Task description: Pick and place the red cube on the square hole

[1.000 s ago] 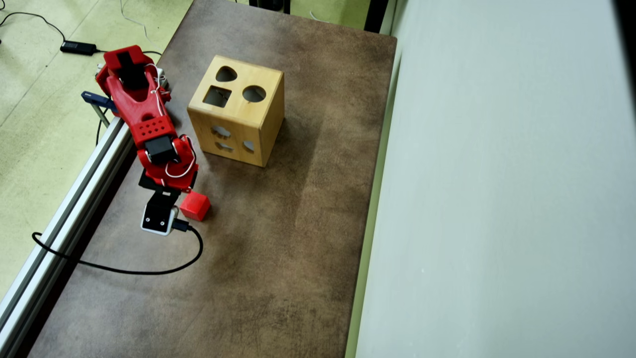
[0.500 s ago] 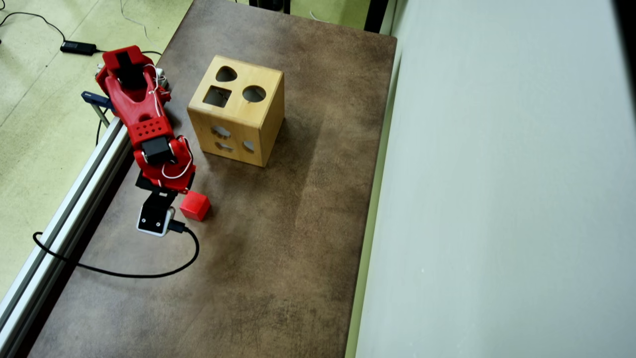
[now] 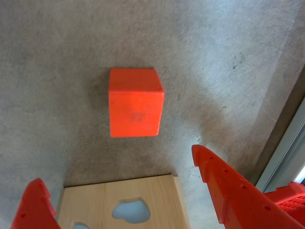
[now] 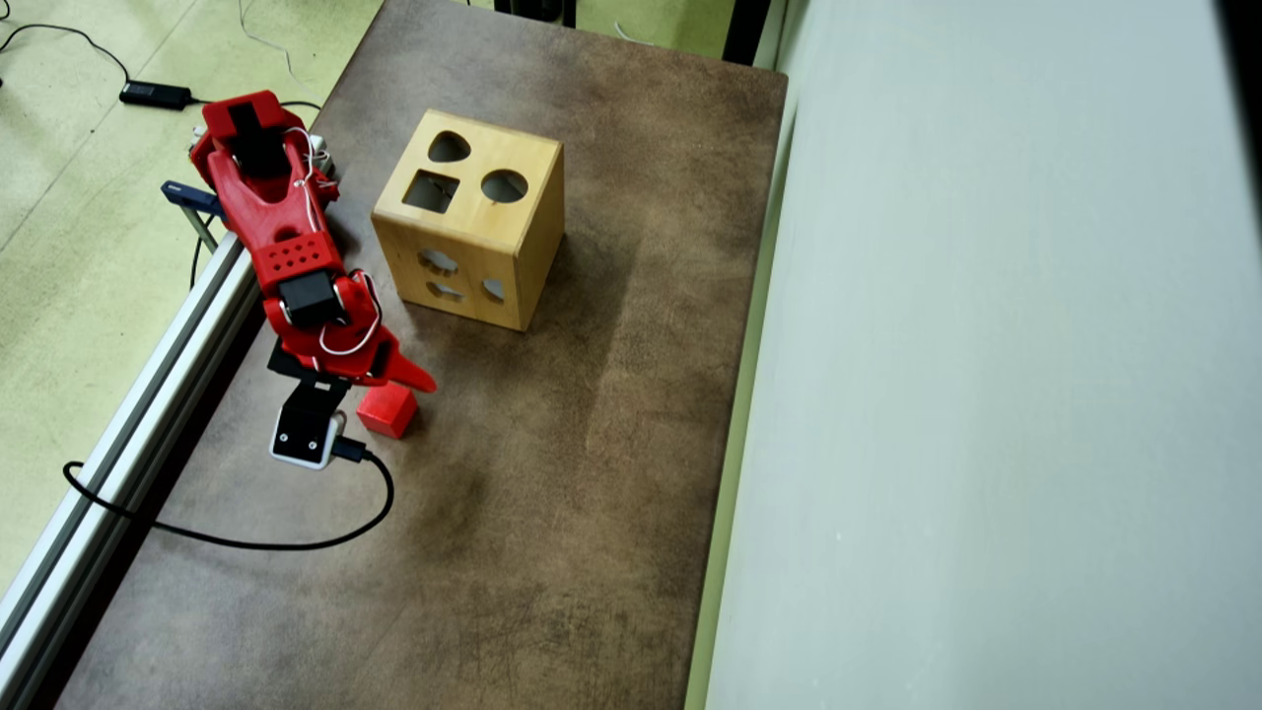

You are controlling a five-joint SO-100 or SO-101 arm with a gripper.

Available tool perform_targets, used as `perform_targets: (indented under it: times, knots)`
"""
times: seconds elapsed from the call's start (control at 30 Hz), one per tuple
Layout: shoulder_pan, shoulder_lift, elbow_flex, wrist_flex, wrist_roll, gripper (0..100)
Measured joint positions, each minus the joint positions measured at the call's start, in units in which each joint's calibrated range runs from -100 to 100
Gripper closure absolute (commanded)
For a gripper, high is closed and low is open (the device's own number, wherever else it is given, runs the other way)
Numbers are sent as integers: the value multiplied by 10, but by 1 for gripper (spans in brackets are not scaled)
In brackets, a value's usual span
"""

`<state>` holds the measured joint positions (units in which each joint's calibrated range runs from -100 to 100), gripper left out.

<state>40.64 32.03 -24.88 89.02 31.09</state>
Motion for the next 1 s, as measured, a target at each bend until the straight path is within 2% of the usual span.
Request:
perform_targets:
  times: [0.53,1.0]
  knots:
    - [-6,90,0,-6,0,55]
    - [-6,104,0,-22,0,55]
